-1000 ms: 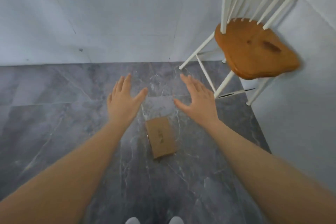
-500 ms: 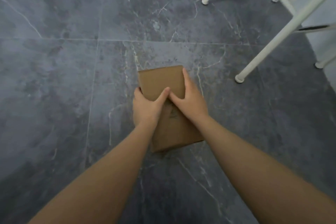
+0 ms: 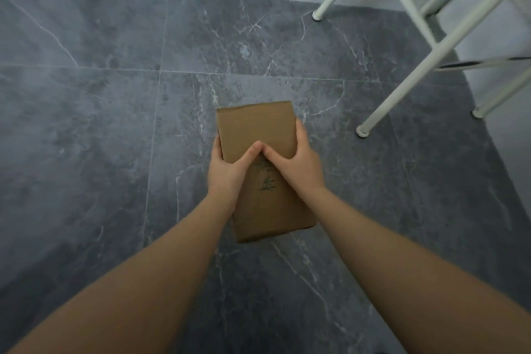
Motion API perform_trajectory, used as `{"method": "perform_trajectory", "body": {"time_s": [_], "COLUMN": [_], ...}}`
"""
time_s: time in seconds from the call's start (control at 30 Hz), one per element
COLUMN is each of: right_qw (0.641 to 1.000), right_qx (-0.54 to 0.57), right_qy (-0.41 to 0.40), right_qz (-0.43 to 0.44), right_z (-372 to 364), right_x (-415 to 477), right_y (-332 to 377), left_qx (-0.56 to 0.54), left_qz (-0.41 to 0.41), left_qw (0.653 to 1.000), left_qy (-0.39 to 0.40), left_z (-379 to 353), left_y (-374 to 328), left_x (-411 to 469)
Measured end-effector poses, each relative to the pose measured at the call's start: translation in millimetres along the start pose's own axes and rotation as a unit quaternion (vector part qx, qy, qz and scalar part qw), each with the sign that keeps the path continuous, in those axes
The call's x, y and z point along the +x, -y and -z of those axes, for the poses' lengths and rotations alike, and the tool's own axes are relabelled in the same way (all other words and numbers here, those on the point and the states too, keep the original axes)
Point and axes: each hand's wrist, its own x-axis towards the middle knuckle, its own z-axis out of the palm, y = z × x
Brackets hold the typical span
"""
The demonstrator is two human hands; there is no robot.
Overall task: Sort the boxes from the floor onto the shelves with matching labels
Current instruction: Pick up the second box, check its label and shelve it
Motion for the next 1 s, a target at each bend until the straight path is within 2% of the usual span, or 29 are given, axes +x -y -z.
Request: {"method": "perform_trajectory", "body": {"time_s": [0.2,0.5,0.8,1.0], "right_qw": [0.997,0.97,0.886,0.822], "right_qx": [0.023,0.058,0.103,0.118], "right_qy": [-0.046,-0.127,-0.268,-0.322], "right_qz": [0.05,0.201,0.365,0.454], "right_z": [88,284,490,565], "right_x": [-63,-195,-339,-416], "right_y": [134,425,690,800], "left_qx": [-0.026,-0.056,-0.055,-0.076], "left_qz": [-0.068,-0.215,-0.424,-0.518], "left_qw": [0.997,0.974,0.899,0.846], "left_qy": [0.016,0.053,0.097,0.099], "left_z": [2,3,-9,1], "left_y": [-141,-462,-772,-887], "left_x": [-88,-286,-509,-610]}}
